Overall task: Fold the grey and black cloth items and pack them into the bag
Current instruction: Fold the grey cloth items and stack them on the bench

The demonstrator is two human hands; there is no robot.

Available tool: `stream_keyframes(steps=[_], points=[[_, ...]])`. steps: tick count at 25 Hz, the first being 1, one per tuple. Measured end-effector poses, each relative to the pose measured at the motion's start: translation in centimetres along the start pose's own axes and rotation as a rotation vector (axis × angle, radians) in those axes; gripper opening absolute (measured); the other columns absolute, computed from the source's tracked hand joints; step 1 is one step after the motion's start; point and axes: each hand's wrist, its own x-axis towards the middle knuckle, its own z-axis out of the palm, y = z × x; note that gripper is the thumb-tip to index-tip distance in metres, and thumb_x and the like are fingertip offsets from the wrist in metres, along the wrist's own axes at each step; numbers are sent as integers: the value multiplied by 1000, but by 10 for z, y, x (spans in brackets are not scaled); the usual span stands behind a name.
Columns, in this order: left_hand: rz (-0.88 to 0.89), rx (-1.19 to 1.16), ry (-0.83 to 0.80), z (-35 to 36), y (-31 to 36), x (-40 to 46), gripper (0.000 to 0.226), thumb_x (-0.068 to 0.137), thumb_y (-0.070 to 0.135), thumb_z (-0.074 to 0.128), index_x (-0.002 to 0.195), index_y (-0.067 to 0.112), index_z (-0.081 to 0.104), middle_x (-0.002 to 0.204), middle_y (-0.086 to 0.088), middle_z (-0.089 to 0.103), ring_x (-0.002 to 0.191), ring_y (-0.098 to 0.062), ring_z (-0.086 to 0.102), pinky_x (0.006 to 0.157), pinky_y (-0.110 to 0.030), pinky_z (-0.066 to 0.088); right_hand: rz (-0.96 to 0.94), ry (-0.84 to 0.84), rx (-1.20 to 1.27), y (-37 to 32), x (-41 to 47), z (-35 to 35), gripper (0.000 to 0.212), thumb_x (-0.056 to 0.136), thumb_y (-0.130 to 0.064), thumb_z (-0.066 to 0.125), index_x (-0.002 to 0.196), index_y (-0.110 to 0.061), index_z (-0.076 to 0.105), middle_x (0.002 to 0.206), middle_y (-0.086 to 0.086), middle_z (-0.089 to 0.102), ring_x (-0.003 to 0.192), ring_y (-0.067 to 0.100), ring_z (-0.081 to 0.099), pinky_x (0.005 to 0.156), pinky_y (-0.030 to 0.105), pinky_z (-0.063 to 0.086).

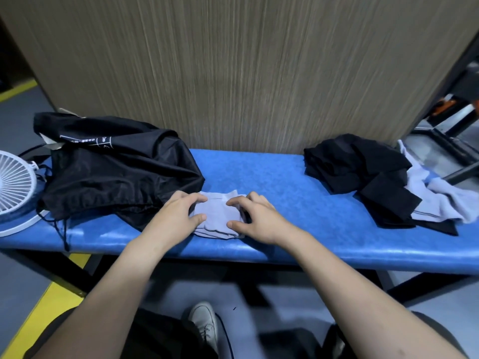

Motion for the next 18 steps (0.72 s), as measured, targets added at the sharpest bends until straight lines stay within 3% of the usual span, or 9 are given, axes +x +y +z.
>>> stream_keyframes(steps=[3,8,13,18], points=[[8,77,70,0,8,-5,38,91,35,65,129,34,57,119,13,46,113,-13,49,92,-26,39,-11,-8,-39,0,-6,-4,54,88,-50,63,137,-34,48,112,-3,44,117,23,43,106,38,36],[9,281,174,-4,24,-14,33,91,46,60,124,41,59,123,19,47,118,-14,39,84,-32,43,-38,-24,-73,-1,-17,-17,53,90,-47,63,137,-27,49,119,4,50,117,25,47,103,37,39],[115,245,223,1,43,-11,22,89,42,64,111,38,67,116,19,54,113,-15,44,84,-33,43,-55,-41,-91,4,-28,-28,49,91,-45,63,134,-24,52,120,7,54,116,28,51,101,39,41],[212,212,194,16,64,-4,20,90,44,63,110,40,66,109,21,55,110,-11,45,86,-29,39,-55,-22,-118,18,-42,-40,50,91,-45,62,136,-24,52,121,8,55,118,28,51,102,39,41]])
